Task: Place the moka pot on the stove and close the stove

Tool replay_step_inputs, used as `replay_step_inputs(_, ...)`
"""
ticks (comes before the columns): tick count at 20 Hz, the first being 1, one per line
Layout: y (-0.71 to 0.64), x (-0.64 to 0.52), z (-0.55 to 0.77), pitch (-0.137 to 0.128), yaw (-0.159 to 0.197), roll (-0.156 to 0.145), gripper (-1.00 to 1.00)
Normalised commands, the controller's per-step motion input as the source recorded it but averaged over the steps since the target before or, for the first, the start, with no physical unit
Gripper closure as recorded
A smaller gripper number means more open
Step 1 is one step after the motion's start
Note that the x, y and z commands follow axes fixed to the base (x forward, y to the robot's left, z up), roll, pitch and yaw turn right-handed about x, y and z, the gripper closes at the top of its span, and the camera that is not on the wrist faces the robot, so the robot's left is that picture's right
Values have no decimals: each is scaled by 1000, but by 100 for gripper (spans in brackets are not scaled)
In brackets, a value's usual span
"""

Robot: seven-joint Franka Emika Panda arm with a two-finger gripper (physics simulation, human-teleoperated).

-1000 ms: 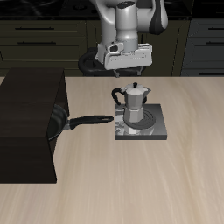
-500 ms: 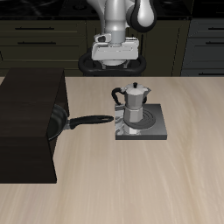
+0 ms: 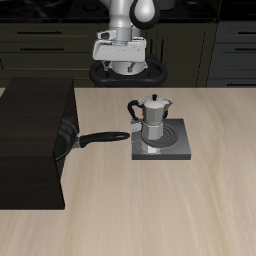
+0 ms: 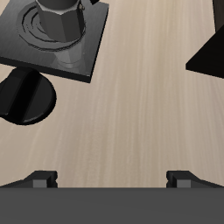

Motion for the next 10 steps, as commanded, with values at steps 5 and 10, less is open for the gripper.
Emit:
replay_step_inputs(5,-170,-5,75,-20,8,-19,-100)
replay_step_inputs(10,-44,5,8,-11,-1,1,-100)
